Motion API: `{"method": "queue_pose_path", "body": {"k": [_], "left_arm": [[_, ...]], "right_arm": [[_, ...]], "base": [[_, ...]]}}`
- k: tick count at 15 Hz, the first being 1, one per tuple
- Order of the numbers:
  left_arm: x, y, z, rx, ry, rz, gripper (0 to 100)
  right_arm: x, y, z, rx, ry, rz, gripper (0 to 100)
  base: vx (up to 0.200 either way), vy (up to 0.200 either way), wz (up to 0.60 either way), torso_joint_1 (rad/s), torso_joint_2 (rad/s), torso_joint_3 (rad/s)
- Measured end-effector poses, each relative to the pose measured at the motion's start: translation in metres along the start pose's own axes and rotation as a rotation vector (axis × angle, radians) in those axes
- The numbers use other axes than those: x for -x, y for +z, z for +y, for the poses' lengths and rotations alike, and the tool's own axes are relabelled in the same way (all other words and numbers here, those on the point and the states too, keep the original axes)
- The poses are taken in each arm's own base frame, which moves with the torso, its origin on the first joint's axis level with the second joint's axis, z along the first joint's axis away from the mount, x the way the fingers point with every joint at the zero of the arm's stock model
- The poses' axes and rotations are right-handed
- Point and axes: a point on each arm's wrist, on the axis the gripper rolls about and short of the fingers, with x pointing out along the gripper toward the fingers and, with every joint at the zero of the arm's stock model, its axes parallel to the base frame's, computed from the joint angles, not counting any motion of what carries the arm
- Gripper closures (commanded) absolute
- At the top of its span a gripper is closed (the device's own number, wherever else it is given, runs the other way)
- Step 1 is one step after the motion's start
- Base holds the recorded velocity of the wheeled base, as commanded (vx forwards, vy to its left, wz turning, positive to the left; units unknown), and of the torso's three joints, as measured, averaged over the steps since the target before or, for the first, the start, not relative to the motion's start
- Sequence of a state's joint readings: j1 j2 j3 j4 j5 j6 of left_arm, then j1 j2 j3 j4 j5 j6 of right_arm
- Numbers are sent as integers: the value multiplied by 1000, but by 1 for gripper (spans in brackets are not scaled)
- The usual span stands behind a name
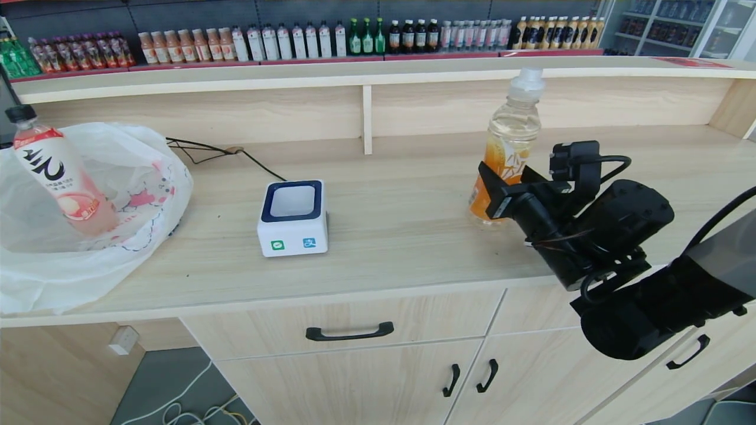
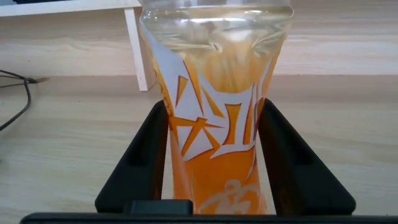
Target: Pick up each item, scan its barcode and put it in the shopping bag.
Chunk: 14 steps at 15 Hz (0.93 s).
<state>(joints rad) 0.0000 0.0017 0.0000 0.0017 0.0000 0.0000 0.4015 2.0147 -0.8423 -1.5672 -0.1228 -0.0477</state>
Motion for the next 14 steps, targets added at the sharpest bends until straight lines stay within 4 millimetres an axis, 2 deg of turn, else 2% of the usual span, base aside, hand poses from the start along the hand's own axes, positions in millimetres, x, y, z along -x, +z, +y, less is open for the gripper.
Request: {"method": "queue_pose_path", "body": {"k": [3,8,10,13,14], "left_arm": [[0,0,0,0,0,0,0],[0,0,0,0,0,0,0],[0,0,0,0,0,0,0],[0,0,0,0,0,0,0],[0,0,0,0,0,0,0]], "right_arm": [[13,16,2,-3,15,-8,100],[49,39,36,-45,132,3,100],[59,43,37,-48,143,13,100],[62,48,36,-50,145,5,100],[60,50,36,-51,144,-4,0]], "base": [[0,0,0,0,0,0],[0,0,0,0,0,0],[0,0,0,0,0,0],[0,0,0,0,0,0],[0,0,0,0,0,0]]}}
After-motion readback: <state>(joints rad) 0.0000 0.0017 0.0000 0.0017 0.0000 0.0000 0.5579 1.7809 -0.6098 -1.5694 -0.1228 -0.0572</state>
